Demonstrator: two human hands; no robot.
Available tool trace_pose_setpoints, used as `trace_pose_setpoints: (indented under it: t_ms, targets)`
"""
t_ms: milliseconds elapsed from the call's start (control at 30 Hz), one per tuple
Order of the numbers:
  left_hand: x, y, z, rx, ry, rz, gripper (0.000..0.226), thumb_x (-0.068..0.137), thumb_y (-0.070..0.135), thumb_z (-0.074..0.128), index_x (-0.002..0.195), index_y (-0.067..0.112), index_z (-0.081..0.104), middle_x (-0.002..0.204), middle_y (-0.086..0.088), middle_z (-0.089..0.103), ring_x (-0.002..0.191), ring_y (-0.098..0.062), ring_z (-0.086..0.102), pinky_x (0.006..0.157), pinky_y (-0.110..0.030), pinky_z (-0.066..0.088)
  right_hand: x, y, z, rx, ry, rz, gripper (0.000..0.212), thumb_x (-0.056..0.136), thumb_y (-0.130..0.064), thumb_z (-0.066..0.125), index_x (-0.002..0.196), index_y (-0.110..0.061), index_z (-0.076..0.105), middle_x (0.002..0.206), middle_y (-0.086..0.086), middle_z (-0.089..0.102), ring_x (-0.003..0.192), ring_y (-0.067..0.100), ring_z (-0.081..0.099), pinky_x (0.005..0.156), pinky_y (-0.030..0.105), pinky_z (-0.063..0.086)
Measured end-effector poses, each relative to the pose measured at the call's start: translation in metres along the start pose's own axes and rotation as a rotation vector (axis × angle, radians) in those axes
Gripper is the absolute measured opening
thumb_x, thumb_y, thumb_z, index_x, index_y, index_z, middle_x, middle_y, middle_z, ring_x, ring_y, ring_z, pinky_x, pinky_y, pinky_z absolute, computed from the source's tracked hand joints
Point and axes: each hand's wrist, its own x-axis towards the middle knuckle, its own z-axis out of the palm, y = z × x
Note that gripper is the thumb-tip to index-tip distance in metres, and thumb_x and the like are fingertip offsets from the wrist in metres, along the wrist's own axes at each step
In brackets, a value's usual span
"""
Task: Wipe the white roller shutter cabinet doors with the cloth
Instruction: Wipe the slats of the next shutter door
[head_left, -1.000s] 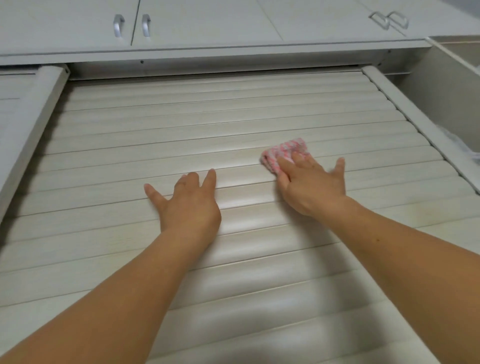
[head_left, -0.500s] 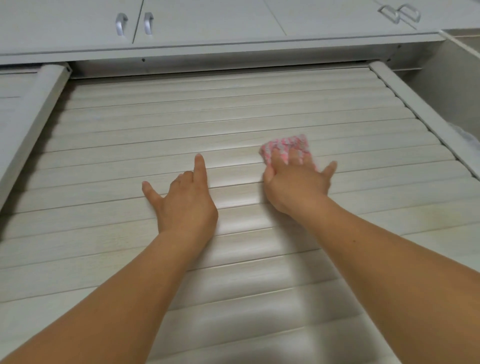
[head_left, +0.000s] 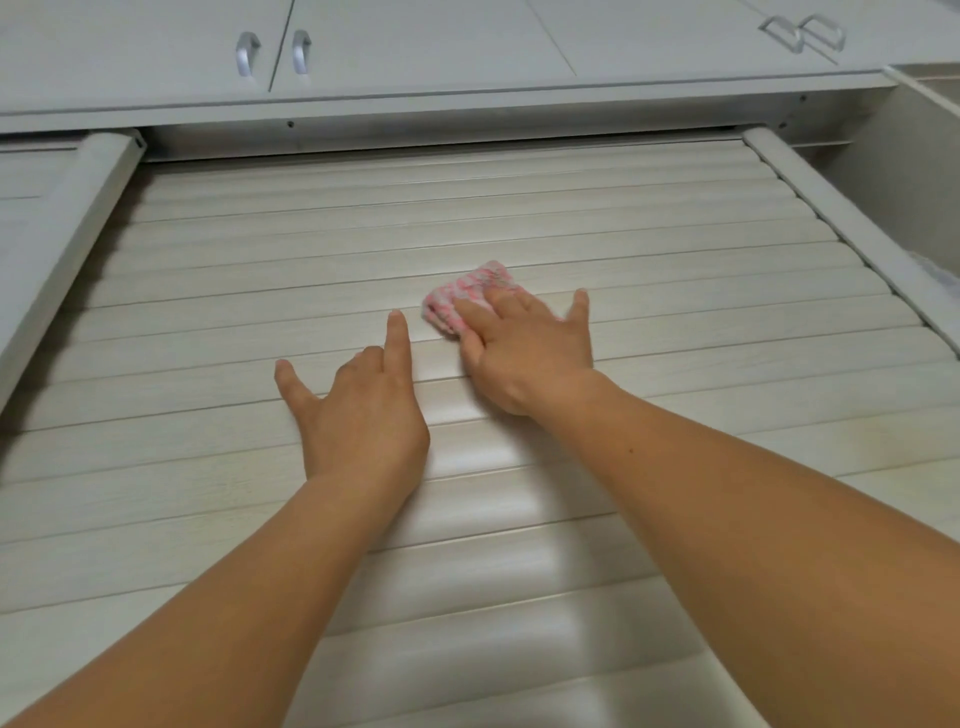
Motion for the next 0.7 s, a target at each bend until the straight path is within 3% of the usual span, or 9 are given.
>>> trace_pose_setpoints:
  t_ms: [167,467,700]
  targets:
    - [0.0,0.001,-0.001,0.022,0.004,-0.001,0.079,0.08,0.004,0.033,0.147,0.021,-0.006,0.109,0.001,0.047,0.105,-0.02,0.048,0.109,-0.062,0.003,-0.004,0.048,-0.006,-0.067,0.033,0.144,0.049,0.098,-0.047,0.011,0.144,-0.039,0.025,0.156,-0.001,0.021,0.139,0.026,0.026,0.108,0.065,0.003]
    - [0.001,0.002,-0.001,0.011,0.019,-0.021,0.079,0.08,0.003,0.033,0.148,0.019,-0.004,0.102,0.005,0.045,0.101,-0.018,0.049,0.109,-0.057,0.007,-0.015,0.112,-0.015,-0.072,0.023,0.434,0.049,0.098,-0.042,0.011,0.14,-0.029,0.033,0.152,0.003,0.027,0.134,0.032,0.027,0.107,0.064,0.01]
    - [0.0,-0.001,-0.002,0.013,0.005,-0.007,0.08,0.079,0.003,0.032,0.147,0.019,-0.005,0.108,0.005,0.049,0.104,-0.017,0.049,0.11,-0.055,0.008,0.005,0.045,-0.01,0.007,0.093,0.263,0.045,0.099,-0.04,0.014,0.133,-0.029,0.042,0.144,0.003,0.036,0.13,0.029,0.029,0.106,0.062,0.014]
